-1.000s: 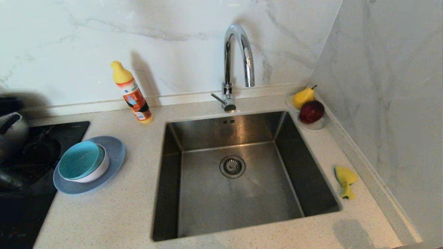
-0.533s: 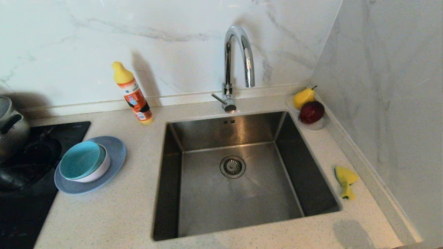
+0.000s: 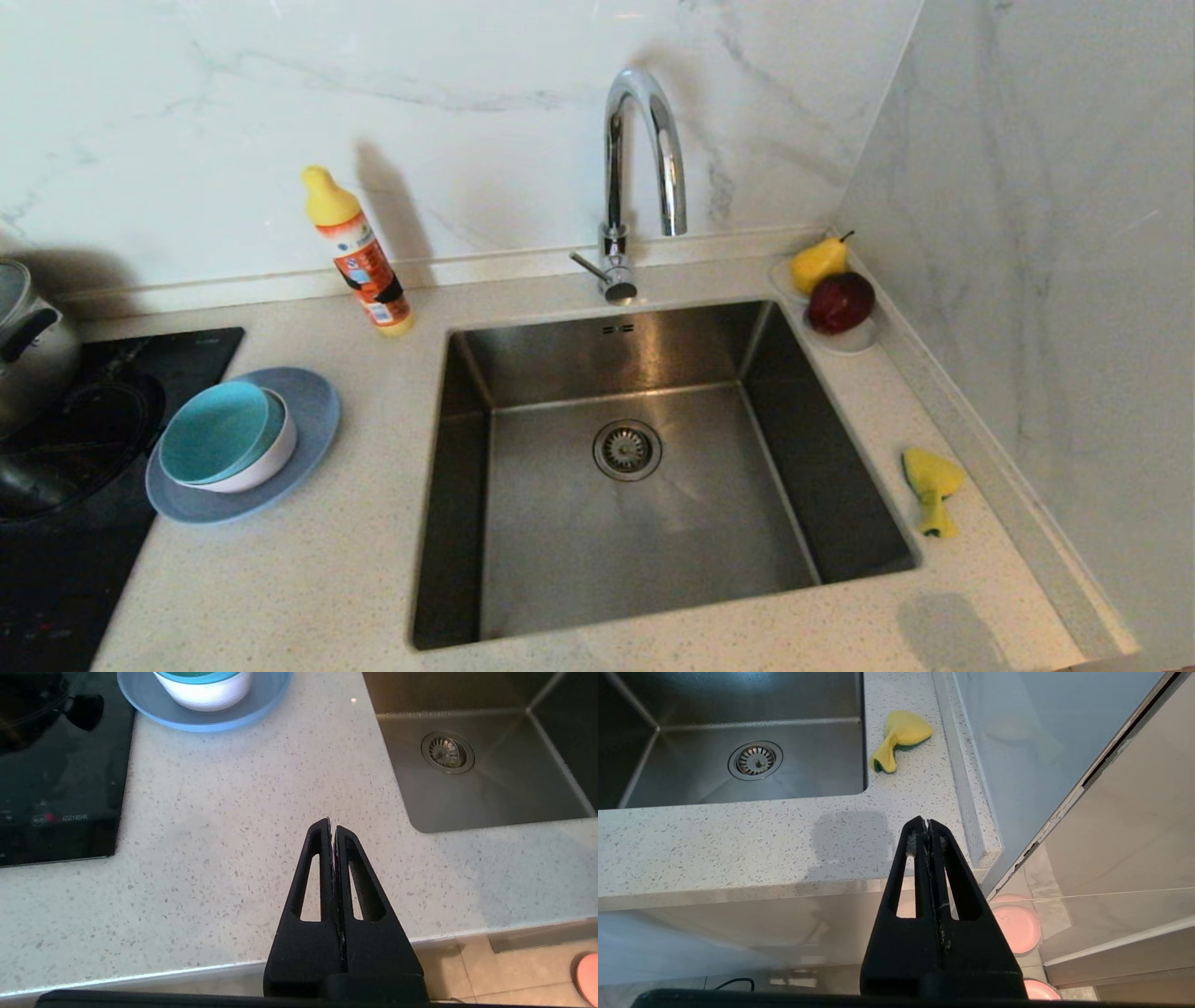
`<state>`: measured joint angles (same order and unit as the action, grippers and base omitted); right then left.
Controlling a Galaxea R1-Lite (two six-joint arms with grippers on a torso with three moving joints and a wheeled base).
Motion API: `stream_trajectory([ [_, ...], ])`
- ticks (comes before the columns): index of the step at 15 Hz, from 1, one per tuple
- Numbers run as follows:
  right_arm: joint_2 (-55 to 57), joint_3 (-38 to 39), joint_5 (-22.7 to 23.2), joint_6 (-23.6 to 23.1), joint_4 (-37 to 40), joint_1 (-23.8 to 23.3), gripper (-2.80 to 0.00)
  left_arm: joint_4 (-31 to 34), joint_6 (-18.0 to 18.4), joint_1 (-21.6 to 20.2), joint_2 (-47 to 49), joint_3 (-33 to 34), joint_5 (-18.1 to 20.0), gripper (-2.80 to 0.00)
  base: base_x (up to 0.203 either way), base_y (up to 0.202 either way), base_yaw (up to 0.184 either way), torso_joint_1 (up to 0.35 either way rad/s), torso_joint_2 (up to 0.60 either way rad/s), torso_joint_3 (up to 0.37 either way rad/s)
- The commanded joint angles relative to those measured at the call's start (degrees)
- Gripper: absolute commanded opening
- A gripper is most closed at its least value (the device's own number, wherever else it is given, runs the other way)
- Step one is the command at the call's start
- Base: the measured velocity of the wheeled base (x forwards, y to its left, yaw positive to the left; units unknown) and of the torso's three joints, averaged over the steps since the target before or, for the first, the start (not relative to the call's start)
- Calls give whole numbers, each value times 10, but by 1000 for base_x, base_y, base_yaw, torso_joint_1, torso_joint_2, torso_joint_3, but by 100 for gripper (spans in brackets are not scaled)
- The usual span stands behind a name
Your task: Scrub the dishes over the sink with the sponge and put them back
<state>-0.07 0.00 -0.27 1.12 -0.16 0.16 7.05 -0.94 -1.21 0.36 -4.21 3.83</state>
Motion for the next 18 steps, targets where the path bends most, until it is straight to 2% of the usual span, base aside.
stream_trajectory([
  [1,0,0,0,-1,0,0,-280,7,-12,0,-3,4,-2,-280,0,0,0,0,0,0],
  [2,0,0,0,-1,0,0,-280,3,-21,0,-4,6,-12,-280,0,0,0,0,0,0],
  [3,0,0,0,-1,0,0,-280,2,-7,0,-3,7,-23,-280,0,0,0,0,0,0],
  [5,0,0,0,-1,0,0,-280,5,44,0,-3,14,-27,-280,0,0,0,0,0,0],
  [6,1,0,0,-2,0,0,-280,-2,82,0,-3,21,-24,-280,0,0,0,0,0,0],
  [7,1,0,0,-2,0,0,-280,-13,91,0,-3,25,-21,-280,0,0,0,0,0,0],
  [9,2,0,0,-2,0,0,-280,-17,45,0,-4,26,-24,-280,0,0,0,0,0,0],
  [10,3,0,0,-2,0,0,-280,-19,39,0,-4,26,-25,-280,0,0,0,0,0,0],
  [18,0,0,0,-1,0,0,-280,-19,37,0,-4,26,-26,-280,0,0,0,0,0,0],
])
